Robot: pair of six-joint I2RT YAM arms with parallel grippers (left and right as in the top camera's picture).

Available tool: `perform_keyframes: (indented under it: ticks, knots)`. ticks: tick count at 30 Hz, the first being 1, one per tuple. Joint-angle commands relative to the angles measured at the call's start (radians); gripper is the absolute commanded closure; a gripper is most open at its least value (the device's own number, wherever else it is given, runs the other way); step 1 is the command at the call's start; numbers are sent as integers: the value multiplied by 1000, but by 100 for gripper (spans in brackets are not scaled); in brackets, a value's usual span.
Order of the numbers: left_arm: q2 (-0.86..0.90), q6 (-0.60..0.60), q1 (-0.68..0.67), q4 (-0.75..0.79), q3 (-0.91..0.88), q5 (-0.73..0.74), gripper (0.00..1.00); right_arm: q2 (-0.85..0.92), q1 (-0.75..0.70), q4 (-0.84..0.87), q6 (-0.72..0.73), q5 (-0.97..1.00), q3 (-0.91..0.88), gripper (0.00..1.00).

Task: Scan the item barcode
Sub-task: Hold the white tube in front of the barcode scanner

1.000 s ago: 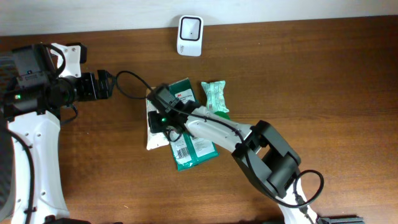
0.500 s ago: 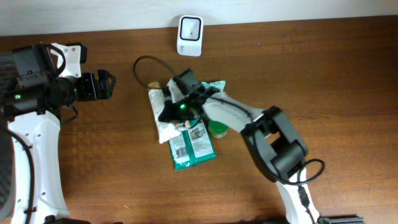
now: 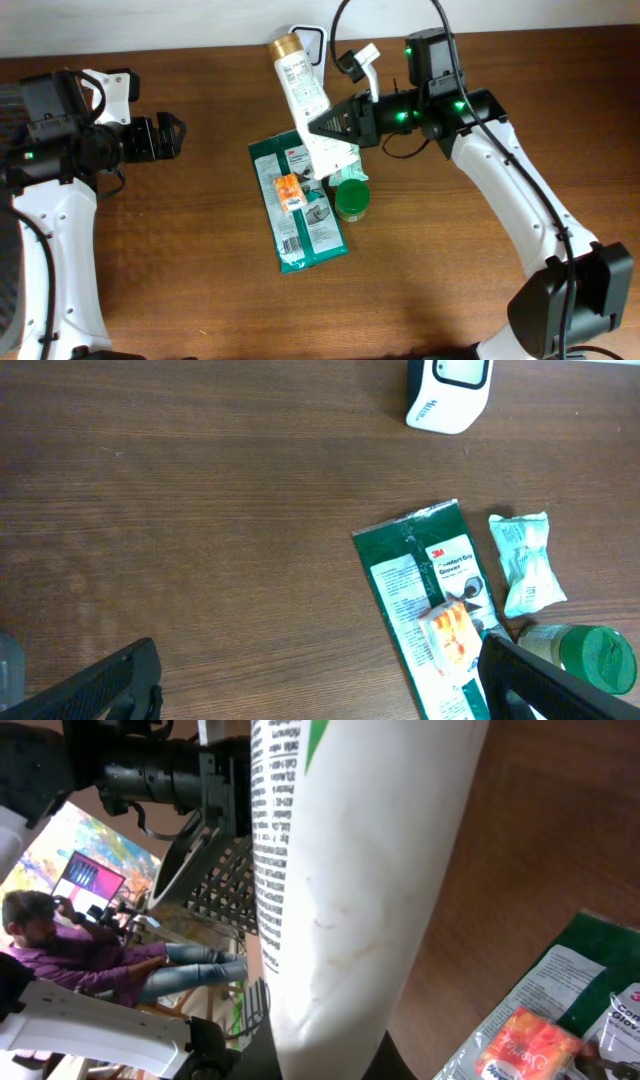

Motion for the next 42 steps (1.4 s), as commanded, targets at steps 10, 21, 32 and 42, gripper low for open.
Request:
perform_keyframes:
  ticks: [10,21,32,42]
  knots:
    - [-16,16,1,2,7,15,1,162,150,537,-387,1405,16,96]
    - [-16,16,0,2,7,15,1,578,149,1112,-1075,1520,23,96]
    - [-16,16,0,2,7,14,1,581,142,1040,-1080,1520,23,96]
    - [-16,16,0,2,7,15,1,578,144,1041,-1249,1574,23,96]
